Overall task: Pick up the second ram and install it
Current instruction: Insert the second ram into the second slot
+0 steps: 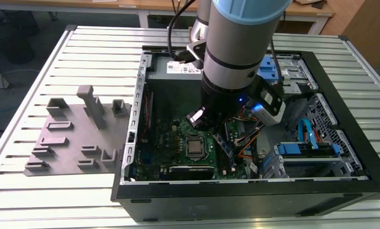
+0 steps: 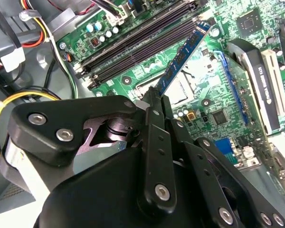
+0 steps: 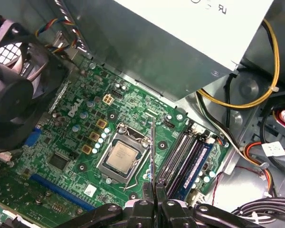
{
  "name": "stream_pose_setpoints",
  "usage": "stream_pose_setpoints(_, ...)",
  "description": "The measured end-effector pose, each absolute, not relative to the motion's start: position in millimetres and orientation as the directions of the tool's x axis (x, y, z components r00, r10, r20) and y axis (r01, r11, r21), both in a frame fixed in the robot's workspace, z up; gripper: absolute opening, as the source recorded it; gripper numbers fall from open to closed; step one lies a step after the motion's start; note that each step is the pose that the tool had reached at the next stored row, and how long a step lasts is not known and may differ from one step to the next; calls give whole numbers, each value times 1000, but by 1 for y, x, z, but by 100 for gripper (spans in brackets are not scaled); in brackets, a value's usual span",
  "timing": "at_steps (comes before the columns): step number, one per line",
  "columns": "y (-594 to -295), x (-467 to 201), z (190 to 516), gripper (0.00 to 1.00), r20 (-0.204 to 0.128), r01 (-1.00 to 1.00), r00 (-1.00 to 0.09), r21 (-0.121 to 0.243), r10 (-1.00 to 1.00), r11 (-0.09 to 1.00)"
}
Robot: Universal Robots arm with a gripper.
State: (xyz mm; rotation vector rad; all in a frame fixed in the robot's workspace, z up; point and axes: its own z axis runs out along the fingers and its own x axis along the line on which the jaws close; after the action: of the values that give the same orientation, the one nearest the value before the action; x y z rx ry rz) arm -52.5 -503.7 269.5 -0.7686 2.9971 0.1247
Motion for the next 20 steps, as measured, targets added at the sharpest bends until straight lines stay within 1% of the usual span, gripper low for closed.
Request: stream_pose_setpoints(20,-504,-53,269,11,-64,-374,-927,67,-370,925)
